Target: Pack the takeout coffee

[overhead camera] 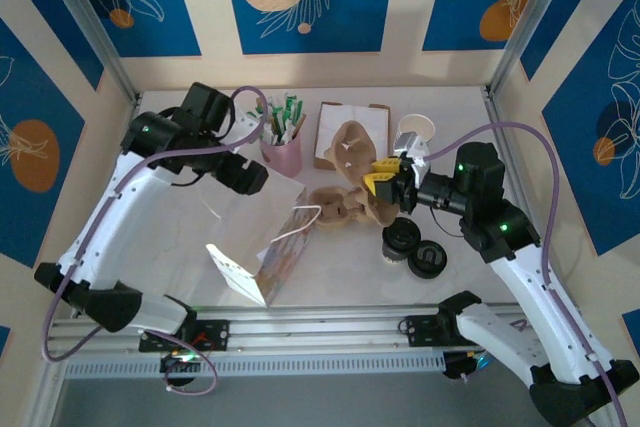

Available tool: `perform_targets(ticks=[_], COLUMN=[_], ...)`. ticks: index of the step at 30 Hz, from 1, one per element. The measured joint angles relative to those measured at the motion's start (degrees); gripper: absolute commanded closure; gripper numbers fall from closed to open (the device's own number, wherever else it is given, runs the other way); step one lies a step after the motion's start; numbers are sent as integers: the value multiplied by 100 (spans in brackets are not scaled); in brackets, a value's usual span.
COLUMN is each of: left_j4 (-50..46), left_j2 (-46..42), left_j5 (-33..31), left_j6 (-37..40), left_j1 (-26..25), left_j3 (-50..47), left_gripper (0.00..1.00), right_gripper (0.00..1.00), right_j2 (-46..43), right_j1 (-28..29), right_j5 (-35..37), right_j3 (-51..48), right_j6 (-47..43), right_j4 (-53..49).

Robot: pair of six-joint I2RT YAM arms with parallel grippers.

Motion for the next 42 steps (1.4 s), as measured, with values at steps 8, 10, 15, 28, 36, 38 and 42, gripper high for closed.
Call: perform_targets(ticks=[8,10,15,28,36,38,42], left_j4=[-59,-52,-55,588,1130,1338,1661], left_j2=[334,341,341,-415,-503,-553,-710], left_j5=[-26,9,50,-142,-422,-442,-439], left_j6=[-2,2,-37,-247,-1163,-1447,-2013], left_j1=[0,0,-4,-9,74,129,424], left_j3=[4,-2,-2,-706,-1045,-1224,-1464], left_gripper=[45,52,75,100,100,100,100], right_gripper=[87,90,90,91,91,91,91], right_j2=[-37,-35,-37,-35,155,236,334], right_j1=[212,260,404,1084,1283,1294,1296], right_j5=[282,343,514,1027,1467,1596,1770], right_j3=[-79,-85,-85,114,376,446,531], right_j6=[229,254,354,490,664,730,868], right_j4=[-170,-184,-271,-468,-509,-573,-660])
